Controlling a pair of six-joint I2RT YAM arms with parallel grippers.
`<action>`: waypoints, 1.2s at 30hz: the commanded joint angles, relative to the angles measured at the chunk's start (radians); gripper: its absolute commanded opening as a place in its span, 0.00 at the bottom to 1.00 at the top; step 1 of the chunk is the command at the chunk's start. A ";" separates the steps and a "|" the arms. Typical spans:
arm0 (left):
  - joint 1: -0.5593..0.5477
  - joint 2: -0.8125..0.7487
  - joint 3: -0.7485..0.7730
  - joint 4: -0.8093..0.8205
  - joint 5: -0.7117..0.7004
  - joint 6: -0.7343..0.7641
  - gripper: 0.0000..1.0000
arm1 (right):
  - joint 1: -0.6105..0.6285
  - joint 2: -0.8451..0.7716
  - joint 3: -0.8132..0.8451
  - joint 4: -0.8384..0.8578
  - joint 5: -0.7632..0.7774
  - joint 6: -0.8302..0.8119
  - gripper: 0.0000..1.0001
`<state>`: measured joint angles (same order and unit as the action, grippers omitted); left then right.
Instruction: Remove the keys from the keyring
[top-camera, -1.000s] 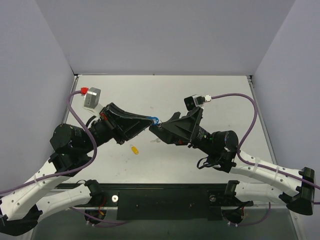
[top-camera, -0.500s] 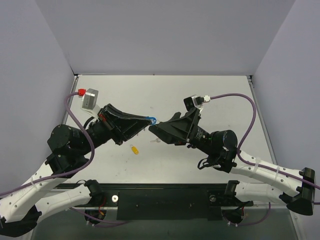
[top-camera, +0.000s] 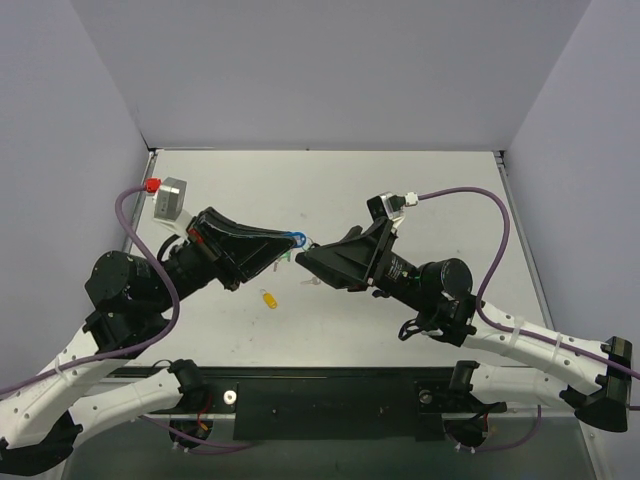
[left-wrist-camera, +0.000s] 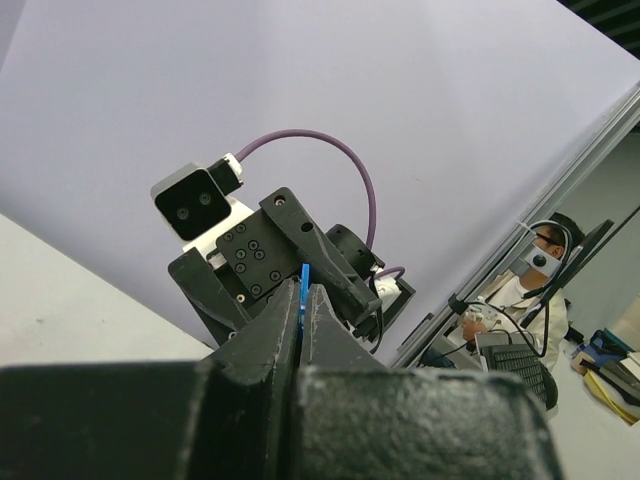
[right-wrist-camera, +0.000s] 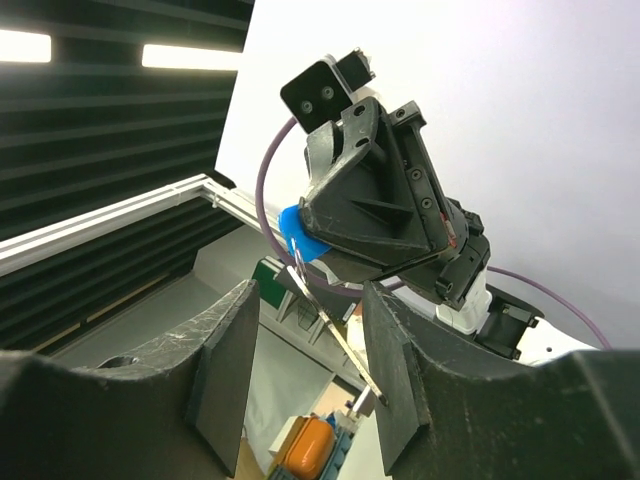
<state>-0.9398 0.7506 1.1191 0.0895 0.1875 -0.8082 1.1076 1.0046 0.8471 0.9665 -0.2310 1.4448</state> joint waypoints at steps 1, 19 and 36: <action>0.004 -0.017 0.039 -0.002 -0.019 0.018 0.00 | 0.008 -0.027 0.015 0.054 0.019 -0.026 0.41; 0.004 -0.030 0.050 -0.071 -0.053 0.030 0.00 | 0.029 -0.031 0.047 0.008 0.004 -0.073 0.29; 0.004 -0.045 0.061 -0.131 -0.072 0.044 0.00 | 0.031 -0.026 0.053 0.011 0.021 -0.069 0.31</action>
<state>-0.9398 0.7143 1.1366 -0.0292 0.1299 -0.7803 1.1286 0.9985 0.8474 0.8974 -0.2230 1.3861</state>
